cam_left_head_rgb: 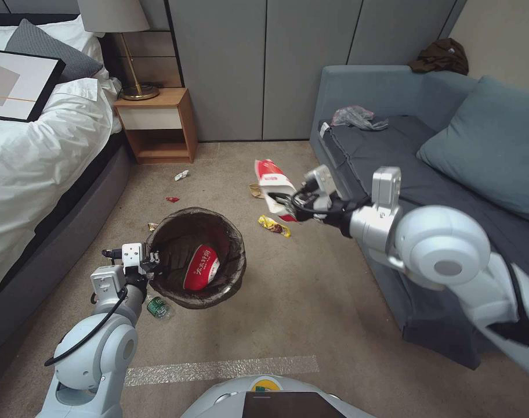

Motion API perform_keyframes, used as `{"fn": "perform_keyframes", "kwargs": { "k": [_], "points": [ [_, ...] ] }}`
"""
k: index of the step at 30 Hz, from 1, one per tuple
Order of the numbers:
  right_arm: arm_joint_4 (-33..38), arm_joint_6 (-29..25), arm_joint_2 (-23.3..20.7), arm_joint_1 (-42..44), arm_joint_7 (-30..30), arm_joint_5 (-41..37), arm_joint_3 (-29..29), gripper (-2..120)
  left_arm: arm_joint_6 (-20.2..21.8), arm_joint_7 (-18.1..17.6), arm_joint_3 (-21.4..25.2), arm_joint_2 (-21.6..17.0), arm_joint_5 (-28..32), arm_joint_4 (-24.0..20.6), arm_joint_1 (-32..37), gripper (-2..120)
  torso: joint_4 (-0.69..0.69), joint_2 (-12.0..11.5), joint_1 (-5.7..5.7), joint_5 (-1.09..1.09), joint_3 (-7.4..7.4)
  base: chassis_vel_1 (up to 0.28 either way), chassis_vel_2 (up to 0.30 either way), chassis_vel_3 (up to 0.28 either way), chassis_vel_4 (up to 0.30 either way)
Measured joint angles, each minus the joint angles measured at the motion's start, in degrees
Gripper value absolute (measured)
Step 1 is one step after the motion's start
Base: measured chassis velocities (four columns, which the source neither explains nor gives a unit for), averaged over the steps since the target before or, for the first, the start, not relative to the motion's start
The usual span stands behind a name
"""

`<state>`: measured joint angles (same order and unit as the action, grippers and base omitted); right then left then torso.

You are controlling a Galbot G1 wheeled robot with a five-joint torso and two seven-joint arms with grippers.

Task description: Pick up the trash bin, then pick up the garbage from the floor and place it into the trash bin.

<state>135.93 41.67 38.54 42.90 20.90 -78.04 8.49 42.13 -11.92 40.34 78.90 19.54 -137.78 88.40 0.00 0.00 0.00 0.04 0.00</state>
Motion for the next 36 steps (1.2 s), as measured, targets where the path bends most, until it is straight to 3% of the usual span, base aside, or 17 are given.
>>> {"fn": "perform_keyframes", "kwargs": {
  "k": [2, 4, 5, 6, 8, 10, 13, 17, 20, 33, 36],
  "points": [
    [0.43, -0.13, -0.7, -5.08, -0.63, -3.37, -1.55, 0, 0.0, 0.05, -0.17, 0.06, -0.19, 0.08, -0.03, 0, 0.01, 0.0, 0.0, -0.04, 0.0, 0.0, 0.0, 0.0, 0.0],
    [-0.28, -0.16, -1.13, -18.26, -2.97, -9.93, -8.66, 0, 0.04, 0.27, -0.37, 0.21, -0.52, 0.39, -0.15, 0, 0.02, 0.0, 0.0, -0.01, 0.0, 0.0, 0.0, 0.0, 0.0],
    [-0.28, -0.16, -1.13, -18.26, -2.97, -9.93, -8.66, 0, 0.04, 0.27, -0.37, 0.21, -0.52, 0.39, -0.15, 0, 0.02, 0.0, 0.0, -0.01, 0.0, 0.0, 0.0, 0.0, 0.0],
    [-1.3, -0.42, -0.98, -24.77, -4.5, -10.85, -13.43, 0, 0.04, 0.35, -0.37, 0.2, -0.62, 0.57, -0.22, 0, -0.01, 0.0, 0.0, -0.04, 0.0, 0.0, 0.0, 0.0, 0.0],
    [-3.65, -1.21, 1.53, -36.96, -5.81, -13.14, -24.33, 0, 0.04, 0.56, -0.26, 0.27, -0.78, 0.97, -0.36, 0, 0.0, 0.0, 0.0, -0.05, 0.0, 0.0, 0.0, 0.0, 0.0],
    [-4.35, -1.47, 3.09, -39.99, -5.72, -13.68, -27.5, 0, 0.04, 0.58, -0.22, 0.33, -0.88, 1.07, -0.42, 0, 0.0, 0.0, 0.0, -0.05, 0.01, 0.0, 0.0, 0.0, 0.0],
    [-7.26, -2.5, 11.45, -49.22, -2.72, -15.05, -39.69, 0, 0.04, 0.76, -0.09, 0.63, -1.16, 1.5, -0.7, 0, 0.02, 0.0, 0.0, -0.08, 0.01, 0.0, 0.0, 0.0, 0.0],
    [-11.55, -2.88, 16.45, -48.65, 0.1, -12.19, -46.52, 0, 0.04, 0.8, 0.2, 0.71, -1.08, 1.52, -0.86, 0, 0.01, 0.0, 0.0, -0.07, 0.01, 0.0, 0.0, 0.0, 0.0],
    [-14.07, -2.94, 17.62, -45.85, 0.56, -9.77, -48.01, 0, 0.04, 0.86, 0.68, 0.47, -0.86, 1.44, -0.9, 0, 0.0, 0.0, 0.0, -0.06, 0.01, 0.0, 0.0, 0.0, 0.0],
    [-17.73, -3.01, 17.98, -38.5, 0.91, -4.37, -49.17, 0, 0.03, 0.83, 0.91, 0.93, -0.75, 1.7, -1.28, 0, -0.01, 0.0, 0.0, -0.04, 0.0, 0.0, 0.0, 0.0, 0.0],
    [-19.26, -4.81, 18.45, -36.83, 0.77, -3.97, -49.19, 12, 0.02, 0.85, 1.1, 1.07, -0.88, 2.07, -1.31, 0, 0.0, 0.0, 0.0, -0.04, 0.0, 0.0, 0.0, 0.0, 0.0]
  ]
}}
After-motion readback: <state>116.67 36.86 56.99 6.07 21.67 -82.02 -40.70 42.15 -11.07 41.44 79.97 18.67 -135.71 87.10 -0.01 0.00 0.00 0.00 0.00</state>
